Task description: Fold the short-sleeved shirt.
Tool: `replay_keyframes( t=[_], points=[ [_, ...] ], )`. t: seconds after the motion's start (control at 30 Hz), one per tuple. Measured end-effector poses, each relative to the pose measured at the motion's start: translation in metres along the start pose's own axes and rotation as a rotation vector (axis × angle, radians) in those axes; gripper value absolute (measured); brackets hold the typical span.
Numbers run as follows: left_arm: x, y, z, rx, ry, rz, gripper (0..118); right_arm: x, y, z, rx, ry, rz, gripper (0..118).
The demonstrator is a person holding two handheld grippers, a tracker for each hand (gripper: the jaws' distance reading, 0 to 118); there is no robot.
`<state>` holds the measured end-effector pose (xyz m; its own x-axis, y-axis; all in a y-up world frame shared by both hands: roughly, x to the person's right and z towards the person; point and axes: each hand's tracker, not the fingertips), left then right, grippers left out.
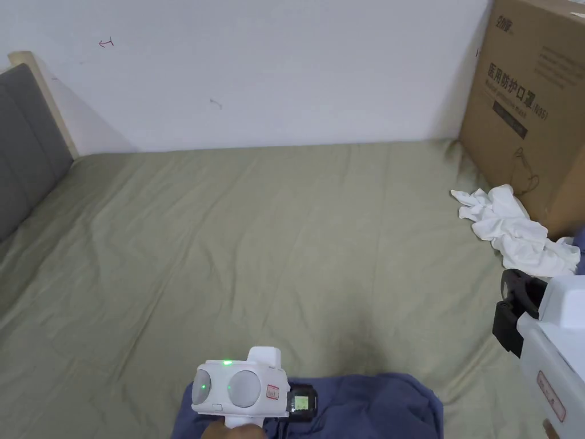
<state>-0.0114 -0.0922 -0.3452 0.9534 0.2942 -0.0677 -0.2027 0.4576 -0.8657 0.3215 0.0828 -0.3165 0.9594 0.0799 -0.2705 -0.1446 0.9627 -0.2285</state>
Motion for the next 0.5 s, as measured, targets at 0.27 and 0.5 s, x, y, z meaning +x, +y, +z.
replay_keyframes(
  t=[0.27,0.5],
  points=[
    [-0.014,0.015,0.114,0.391,-0.012,-0.063,90,-0.005,0.013,0.005,0.033,0.013,0.006,0],
    [-0.052,-0.003,0.144,0.593,0.122,-0.063,37,-0.008,0.016,0.006,0.042,0.026,0.008,0]
  ],
)
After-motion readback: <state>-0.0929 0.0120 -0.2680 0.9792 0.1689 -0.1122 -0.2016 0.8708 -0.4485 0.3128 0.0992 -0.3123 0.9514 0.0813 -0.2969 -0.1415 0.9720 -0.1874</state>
